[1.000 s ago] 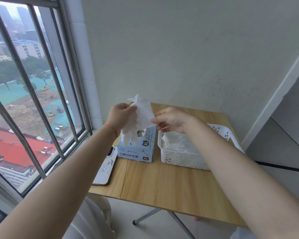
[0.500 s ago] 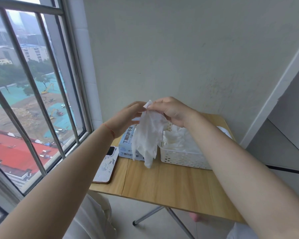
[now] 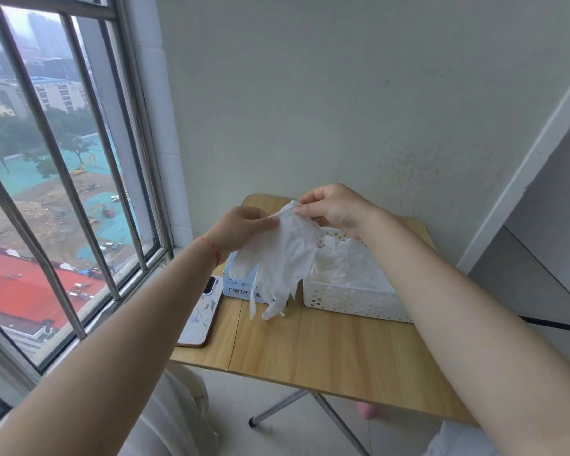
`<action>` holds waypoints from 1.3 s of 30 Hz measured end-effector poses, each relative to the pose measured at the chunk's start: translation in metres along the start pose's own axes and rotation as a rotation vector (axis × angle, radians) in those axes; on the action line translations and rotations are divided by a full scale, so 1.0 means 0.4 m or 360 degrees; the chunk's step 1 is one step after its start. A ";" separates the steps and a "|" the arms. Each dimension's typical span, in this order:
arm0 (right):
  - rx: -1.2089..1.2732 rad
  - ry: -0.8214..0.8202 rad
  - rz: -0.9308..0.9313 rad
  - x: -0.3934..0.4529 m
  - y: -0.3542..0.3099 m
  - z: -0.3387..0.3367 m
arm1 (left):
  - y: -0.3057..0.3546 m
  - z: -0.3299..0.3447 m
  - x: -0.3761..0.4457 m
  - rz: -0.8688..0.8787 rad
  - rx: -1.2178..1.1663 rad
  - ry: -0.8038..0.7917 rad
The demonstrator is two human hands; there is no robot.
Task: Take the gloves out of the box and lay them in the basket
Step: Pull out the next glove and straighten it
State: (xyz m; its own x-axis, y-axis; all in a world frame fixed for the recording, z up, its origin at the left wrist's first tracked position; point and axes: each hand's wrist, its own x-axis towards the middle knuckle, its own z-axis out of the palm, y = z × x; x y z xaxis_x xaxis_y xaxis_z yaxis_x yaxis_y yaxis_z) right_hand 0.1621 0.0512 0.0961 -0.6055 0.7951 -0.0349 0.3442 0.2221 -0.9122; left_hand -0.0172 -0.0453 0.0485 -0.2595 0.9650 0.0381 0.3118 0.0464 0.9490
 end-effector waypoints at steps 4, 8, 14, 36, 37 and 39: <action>0.0112 -0.0077 0.0032 0.001 0.007 -0.001 | -0.029 -0.002 0.005 -0.0054 0.0058 -0.0054; 0.0384 -0.0091 0.0093 0.005 0.004 0.000 | -0.058 -0.016 0.002 -0.0231 0.0077 -0.0509; -0.0099 0.0325 0.0177 0.024 0.005 0.024 | -0.085 -0.022 0.015 -0.0339 -0.0313 -0.0305; 0.0251 0.0798 0.0765 -0.063 0.253 -0.221 | 0.056 0.306 0.220 0.0111 0.1281 -0.0089; 0.0165 0.0806 0.0809 -0.072 0.266 -0.234 | 0.058 0.325 0.227 0.0158 0.1322 -0.0052; -0.0145 0.0779 0.0900 -0.086 0.294 -0.252 | 0.054 0.358 0.228 0.0298 0.1354 0.0047</action>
State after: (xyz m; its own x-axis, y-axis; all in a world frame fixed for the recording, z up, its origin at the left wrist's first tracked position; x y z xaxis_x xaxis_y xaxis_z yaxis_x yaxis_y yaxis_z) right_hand 0.2957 0.1070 0.0312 0.0621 0.9571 -0.2829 0.5789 -0.2655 -0.7710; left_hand 0.0967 0.0805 0.0278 -0.1556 0.9695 0.1896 0.9255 0.0760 0.3710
